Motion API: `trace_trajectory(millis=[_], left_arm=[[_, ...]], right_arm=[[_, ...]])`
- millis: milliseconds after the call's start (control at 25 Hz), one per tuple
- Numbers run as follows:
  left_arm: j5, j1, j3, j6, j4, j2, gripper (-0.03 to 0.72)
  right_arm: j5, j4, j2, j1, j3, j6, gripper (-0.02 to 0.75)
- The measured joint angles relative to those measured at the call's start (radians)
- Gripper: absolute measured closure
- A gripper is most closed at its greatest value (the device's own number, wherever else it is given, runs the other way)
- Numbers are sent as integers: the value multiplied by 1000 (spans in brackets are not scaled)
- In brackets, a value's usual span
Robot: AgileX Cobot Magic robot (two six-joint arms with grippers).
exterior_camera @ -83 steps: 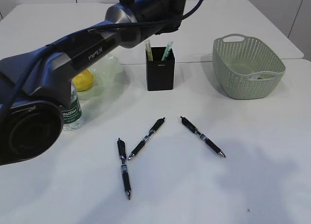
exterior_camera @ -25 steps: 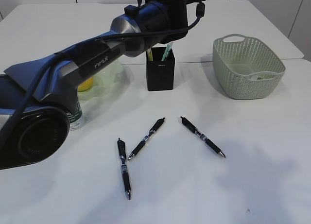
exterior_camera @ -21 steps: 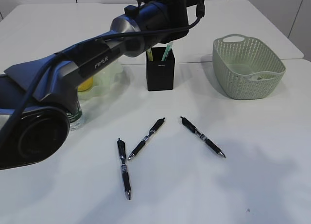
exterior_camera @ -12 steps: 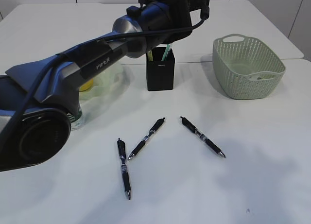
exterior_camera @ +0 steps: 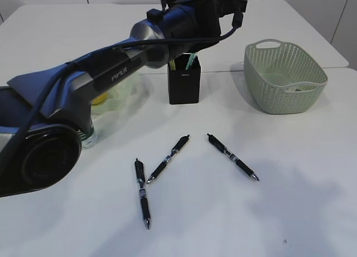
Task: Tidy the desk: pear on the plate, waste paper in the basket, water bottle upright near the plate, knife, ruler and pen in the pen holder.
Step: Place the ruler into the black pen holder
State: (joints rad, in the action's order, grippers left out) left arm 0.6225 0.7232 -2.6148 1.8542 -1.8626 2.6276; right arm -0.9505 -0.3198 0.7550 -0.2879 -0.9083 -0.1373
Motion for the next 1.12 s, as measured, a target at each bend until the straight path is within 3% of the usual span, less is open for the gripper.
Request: trace_trajectory(millis=[280,1120], left_arm=[[2,0,61,8,0,4,423],[61,36,69,50,-2,4,423]], right_arm=[[2,0,0,0,0,0,477],[16,0,0,0,0,0,477]])
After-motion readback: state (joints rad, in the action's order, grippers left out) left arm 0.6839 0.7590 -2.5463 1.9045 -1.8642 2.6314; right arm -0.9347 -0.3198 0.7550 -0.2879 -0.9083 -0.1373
